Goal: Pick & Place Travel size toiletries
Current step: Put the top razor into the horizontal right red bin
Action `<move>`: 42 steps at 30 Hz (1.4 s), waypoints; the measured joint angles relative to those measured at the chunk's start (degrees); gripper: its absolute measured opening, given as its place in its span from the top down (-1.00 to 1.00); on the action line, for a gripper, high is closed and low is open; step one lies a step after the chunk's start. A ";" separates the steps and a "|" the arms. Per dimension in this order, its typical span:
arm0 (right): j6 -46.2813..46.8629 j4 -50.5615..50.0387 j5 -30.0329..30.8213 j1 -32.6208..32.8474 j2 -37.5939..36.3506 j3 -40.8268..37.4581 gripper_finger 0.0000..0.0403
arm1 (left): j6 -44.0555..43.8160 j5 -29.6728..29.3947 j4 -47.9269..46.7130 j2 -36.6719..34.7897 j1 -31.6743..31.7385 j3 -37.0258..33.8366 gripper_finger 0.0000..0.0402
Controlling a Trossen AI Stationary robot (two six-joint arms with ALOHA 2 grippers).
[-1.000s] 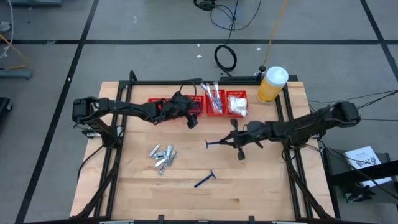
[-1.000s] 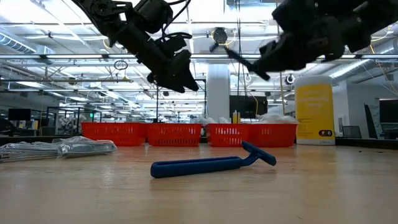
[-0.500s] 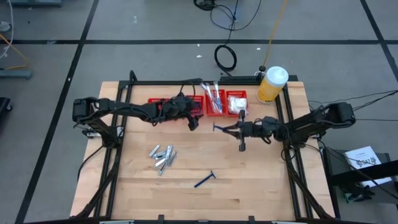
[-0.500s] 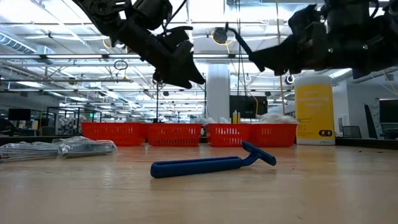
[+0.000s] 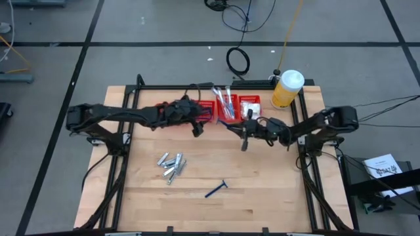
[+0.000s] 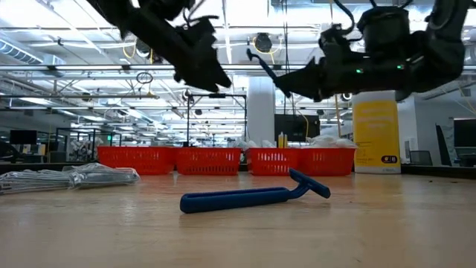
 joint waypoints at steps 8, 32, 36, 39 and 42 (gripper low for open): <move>0.56 6.45 -2.69 -1.80 4.78 3.17 0.90 | 0.15 0.85 8.82 -11.57 -0.02 -10.85 -0.67; 4.97 14.35 -9.29 1.30 18.36 15.06 0.90 | 0.59 13.58 53.94 5.68 -5.87 -17.76 -0.67; 5.02 13.90 -9.25 1.30 18.36 14.90 0.90 | 3.02 13.66 54.19 6.91 -6.29 -15.94 -0.67; 4.95 13.98 -9.25 1.30 18.36 14.36 0.90 | 3.80 13.96 53.93 6.69 -6.47 -15.96 -0.67; 4.89 14.68 -9.27 1.30 18.36 13.85 0.90 | 3.93 14.06 54.07 6.67 -6.51 -15.96 -0.64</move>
